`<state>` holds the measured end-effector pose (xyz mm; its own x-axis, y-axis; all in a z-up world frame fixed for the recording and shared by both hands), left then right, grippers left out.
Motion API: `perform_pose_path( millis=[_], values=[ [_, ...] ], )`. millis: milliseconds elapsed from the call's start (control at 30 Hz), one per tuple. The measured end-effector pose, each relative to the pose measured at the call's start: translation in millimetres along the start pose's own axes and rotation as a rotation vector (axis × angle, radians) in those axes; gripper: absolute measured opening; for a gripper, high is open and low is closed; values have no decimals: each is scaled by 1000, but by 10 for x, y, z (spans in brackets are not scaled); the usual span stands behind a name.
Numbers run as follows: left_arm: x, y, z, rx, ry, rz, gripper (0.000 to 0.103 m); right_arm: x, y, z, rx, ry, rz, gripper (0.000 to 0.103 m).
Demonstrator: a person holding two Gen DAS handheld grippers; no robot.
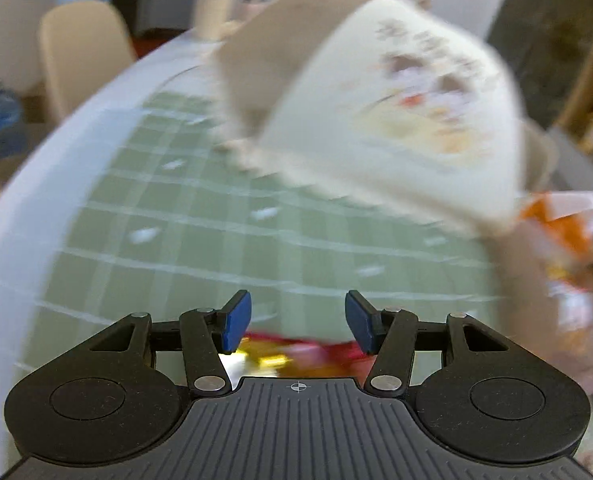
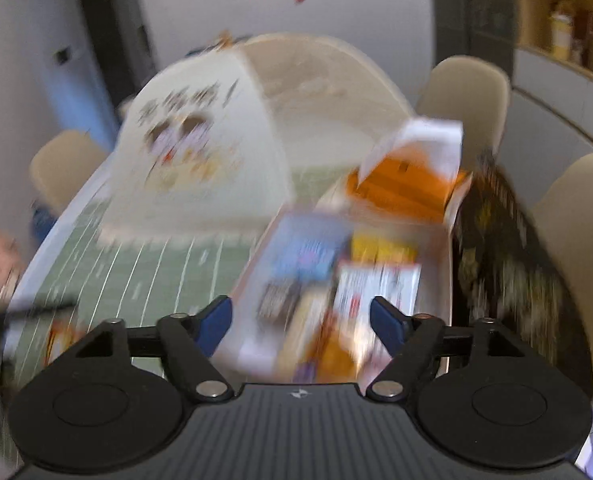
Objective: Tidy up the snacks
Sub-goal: 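Release the Peppa packet into the pink box with the right tool, then grasp the white rice-cracker packets with the left tool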
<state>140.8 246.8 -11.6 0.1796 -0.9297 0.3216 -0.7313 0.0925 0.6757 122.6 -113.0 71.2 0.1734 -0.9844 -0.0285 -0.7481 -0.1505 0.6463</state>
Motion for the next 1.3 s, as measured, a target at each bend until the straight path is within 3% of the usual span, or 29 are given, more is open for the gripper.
perform_pose_path(
  millis=[67, 200, 400, 533, 733, 867, 933, 1100, 1200, 1300],
  values=[
    [-177, -68, 102, -39, 32, -15, 55, 31, 53, 319, -41, 51, 0, 79],
    [-154, -53, 248, -52, 50, 26, 51, 193, 57, 758, -87, 141, 100, 79],
    [463, -6, 592, -132, -41, 165, 50, 362, 52, 1086, -145, 115, 113, 79],
    [824, 50, 875, -210, -4, 287, 50, 451, -23, 1294, -177, 96, 167, 79],
    [1369, 234, 1304, -321, -49, 441, 49, 547, 49, 1527, -130, 31, 201, 79],
    [1587, 380, 1308, -294, -84, 501, 49, 530, -20, 1660, -153, 2, 210, 80],
    [1540, 414, 1142, -227, -106, 470, 49, 405, -23, 1647, -156, 10, 166, 80],
    [1004, 321, 678, -85, -44, 269, 49, -153, -38, 1620, -180, 81, -44, 79],
    [680, 251, 522, -58, 8, 170, 49, -365, -30, 1610, -160, 170, -43, 79],
    [641, 228, 503, -61, 8, 169, 49, -409, 17, 1567, -127, 225, -16, 79]
  ],
)
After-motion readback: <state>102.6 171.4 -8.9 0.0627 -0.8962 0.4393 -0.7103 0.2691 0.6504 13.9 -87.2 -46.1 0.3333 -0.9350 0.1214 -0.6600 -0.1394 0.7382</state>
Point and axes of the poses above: each gripper's, at about its wrist camera, not at the fingertips, and y roughly against the way its jaws point, x to its right, z to its underside, the point moved 10 cm from there along -y, roughly the way its jaws point, and after that the axes turned 7 degrees about z, right-handed, at the moved point
